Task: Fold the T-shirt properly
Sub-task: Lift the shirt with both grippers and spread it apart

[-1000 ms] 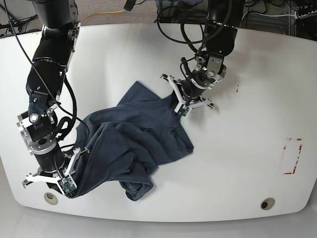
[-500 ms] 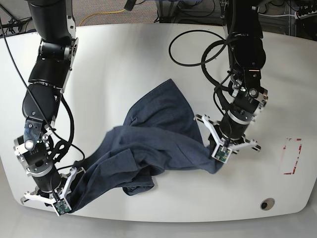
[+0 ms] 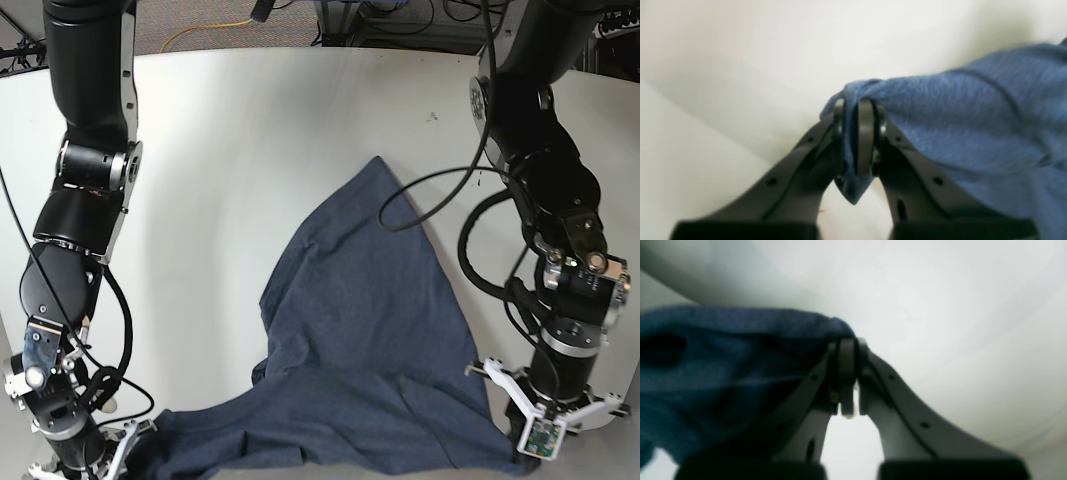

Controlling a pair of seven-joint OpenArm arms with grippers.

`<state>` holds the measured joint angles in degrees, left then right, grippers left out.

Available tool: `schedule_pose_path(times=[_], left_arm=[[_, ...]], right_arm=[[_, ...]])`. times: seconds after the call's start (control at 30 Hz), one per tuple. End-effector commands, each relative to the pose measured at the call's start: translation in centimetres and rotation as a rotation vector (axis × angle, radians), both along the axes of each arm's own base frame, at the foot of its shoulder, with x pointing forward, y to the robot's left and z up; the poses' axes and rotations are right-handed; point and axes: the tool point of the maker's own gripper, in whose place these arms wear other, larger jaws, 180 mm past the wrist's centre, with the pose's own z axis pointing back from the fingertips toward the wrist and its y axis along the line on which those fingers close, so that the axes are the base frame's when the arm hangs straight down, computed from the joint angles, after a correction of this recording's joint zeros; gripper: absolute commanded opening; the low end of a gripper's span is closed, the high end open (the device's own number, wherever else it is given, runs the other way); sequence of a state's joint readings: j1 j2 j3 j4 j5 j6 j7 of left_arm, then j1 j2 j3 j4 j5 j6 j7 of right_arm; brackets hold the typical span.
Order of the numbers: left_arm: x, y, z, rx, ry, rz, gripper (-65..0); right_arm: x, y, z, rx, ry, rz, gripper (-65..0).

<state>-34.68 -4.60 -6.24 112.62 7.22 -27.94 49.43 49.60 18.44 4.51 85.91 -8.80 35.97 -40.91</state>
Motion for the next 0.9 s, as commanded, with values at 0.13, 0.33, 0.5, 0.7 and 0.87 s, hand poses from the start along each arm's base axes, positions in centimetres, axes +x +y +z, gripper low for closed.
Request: schedule_pose_path(times=[0.13,0.33,0.5,0.7,0.87], left_arm=[[-0.8,1.9,8.7,0.029,-0.184,0.053,-65.0],[-2.0,4.6,15.4,0.04,-0.305,0.128,-65.0],[-3.2,5.1,19.1,0.036,-0.375,0.15,-65.0],[-3.4,5.6,19.2,0.043,-0.365,0.172,-65.0],[-2.1,5.1,14.3,0.093,-0.251,0.153,-65.0]], right_arm=[[0.8,1.4,7.6,-0.016,-0.142,0.045,-65.0],[2.1,0.2,11.9,0.022,-0.171,0.027,-65.0],[2.1,-0.2,14.9,0.037,-0.208,0.021,-65.0],[1.8,-0.2,15.6,0.033,-0.224,0.02,-65.0],[1.0,-1.3,12.7,0.003,-0.172,-0.021,-65.0]])
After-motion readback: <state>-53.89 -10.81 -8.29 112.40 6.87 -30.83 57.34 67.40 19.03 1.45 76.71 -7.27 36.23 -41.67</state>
